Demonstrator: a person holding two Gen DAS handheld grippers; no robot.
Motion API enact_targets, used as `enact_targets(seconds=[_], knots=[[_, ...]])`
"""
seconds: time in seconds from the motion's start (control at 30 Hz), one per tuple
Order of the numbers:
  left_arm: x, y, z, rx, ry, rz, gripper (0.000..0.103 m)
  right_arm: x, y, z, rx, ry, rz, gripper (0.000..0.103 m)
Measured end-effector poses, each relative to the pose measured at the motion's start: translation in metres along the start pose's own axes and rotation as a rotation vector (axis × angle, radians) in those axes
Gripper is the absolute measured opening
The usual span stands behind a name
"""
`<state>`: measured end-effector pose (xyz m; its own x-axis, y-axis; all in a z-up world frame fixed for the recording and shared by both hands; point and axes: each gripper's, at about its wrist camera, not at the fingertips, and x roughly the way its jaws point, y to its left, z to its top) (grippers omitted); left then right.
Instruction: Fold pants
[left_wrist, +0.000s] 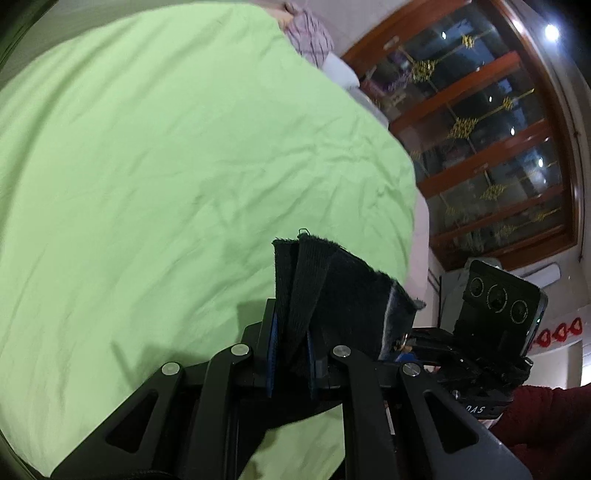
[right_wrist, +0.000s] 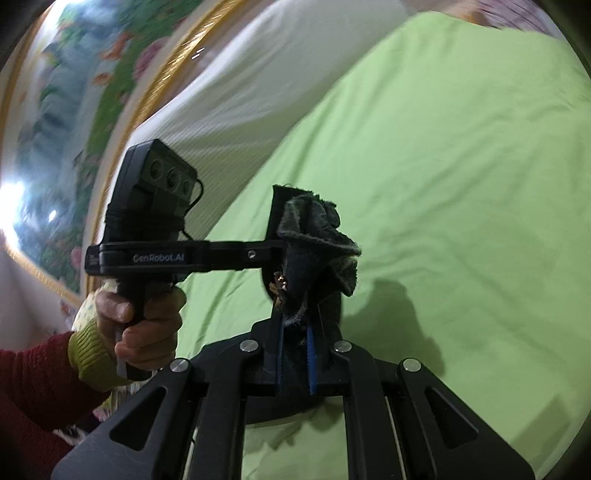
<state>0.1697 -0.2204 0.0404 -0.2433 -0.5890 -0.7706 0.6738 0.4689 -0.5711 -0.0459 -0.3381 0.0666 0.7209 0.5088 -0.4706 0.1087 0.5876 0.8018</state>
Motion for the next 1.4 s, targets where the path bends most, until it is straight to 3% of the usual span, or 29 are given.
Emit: enact_targets(seconds=[0.3, 0.57, 1.03, 1.23, 1.33, 1.4], knots=[[-0.055, 0.009, -0.058, -0.048, -0.127, 0.018, 0.011, 0.030, 0.051, -0.023, -0.149, 0.125, 0.057, 0.011], [-0.064, 0.046, -0.111, -0.168, -0.175, 0.051, 0.011, 0.077, 0.079, -0.041, -0.236, 0.245, 0.052, 0.011], [-0.064, 0.100, -0.179, -0.371, -0.195, 0.136, 0.011, 0.138, 0.086, -0.081, -0.337, 0.400, 0.029, 0.015], [-0.067, 0.109, -0.203, -0.442, -0.192, 0.176, 0.011, 0.151, 0.088, -0.094, -0.338, 0.455, 0.032, 0.028], [-0.073, 0.111, -0.216, -0.487, -0.209, 0.183, 0.013, 0.153, 0.096, -0.096, -0.345, 0.472, 0.048, 0.046], [-0.077, 0.112, -0.226, -0.526, -0.227, 0.204, 0.021, 0.154, 0.100, -0.099, -0.356, 0.487, 0.055, 0.049]])
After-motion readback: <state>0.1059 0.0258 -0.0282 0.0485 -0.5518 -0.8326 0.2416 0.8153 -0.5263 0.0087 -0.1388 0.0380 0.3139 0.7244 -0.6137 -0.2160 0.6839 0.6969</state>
